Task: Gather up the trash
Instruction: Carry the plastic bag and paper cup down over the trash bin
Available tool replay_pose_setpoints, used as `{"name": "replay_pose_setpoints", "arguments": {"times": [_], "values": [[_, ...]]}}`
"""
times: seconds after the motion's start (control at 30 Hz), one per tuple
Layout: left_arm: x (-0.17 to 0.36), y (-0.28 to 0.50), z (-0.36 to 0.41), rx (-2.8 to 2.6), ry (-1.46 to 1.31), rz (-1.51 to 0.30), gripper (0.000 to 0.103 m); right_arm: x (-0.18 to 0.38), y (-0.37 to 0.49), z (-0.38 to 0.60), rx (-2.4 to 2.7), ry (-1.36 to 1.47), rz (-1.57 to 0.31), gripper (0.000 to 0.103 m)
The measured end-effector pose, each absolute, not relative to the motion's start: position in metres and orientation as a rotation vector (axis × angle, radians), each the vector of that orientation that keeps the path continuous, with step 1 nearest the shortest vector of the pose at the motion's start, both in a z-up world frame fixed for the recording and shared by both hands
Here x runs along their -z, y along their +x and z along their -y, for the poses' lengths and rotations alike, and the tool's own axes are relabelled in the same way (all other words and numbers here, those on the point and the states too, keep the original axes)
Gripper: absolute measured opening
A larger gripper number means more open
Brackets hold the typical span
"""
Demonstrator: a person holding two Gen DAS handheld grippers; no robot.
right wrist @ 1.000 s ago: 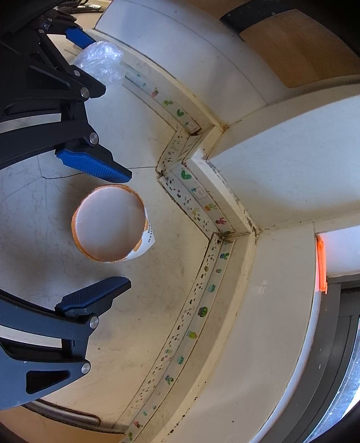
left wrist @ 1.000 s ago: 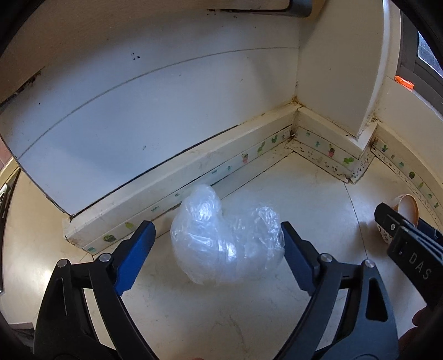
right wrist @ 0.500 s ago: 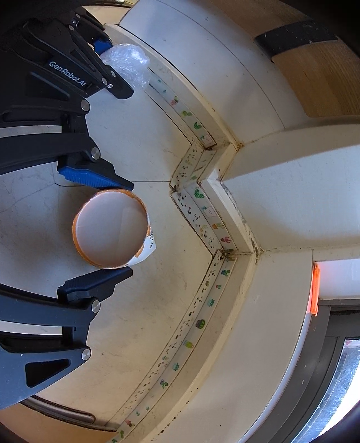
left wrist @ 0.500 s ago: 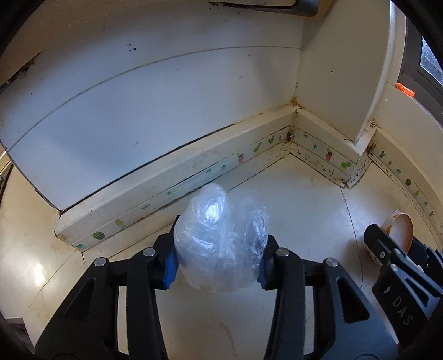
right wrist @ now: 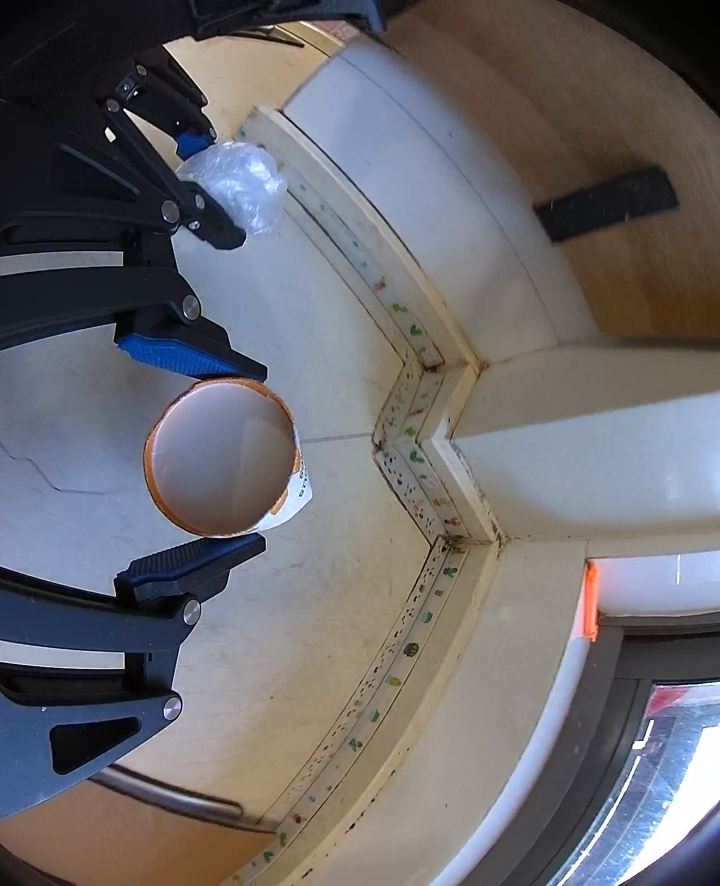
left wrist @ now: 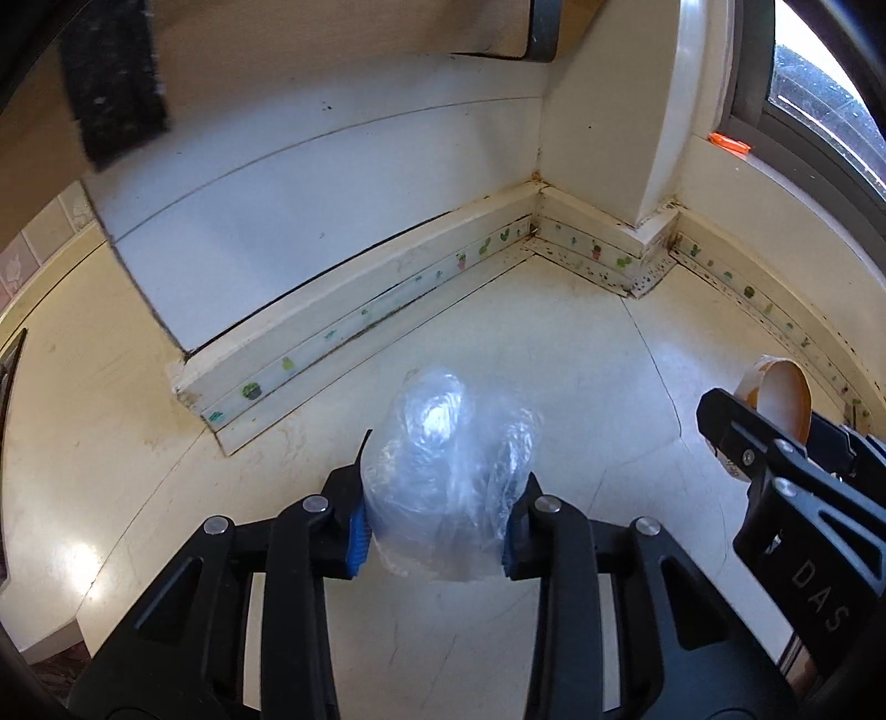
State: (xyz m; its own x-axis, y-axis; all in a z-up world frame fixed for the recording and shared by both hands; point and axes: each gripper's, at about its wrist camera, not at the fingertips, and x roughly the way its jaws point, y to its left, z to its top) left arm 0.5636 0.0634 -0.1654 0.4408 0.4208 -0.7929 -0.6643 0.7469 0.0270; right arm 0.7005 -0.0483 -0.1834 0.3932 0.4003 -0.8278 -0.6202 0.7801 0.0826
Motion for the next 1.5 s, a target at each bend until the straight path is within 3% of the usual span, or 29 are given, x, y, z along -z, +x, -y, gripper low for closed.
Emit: {"name": "replay_pose_setpoints", "arguments": {"times": [0.43,0.9,1.2,1.5], "values": [[0.108,0.433,-0.033,-0.513,-0.241,-0.892,0.03,0.128,0.572,0.09,-0.647,-0.21,-0.968,0.053],[0.084,0.276,-0.007,-0.18,-0.122,-0.913,0.03,0.085,0.365,0.141,-0.449,-0.19,-0.937,0.054],[0.103,0.198,0.001,-0.028,-0.048,-0.955,0.03,0.092,0.236,0.167,-0.308,-0.147,-0.956,0.053],[0.155,0.151,0.013,0.06,-0.013,-1.077,0.03,0.137,0.138,0.188,-0.251,-0.139,-1.072,0.053]]}}
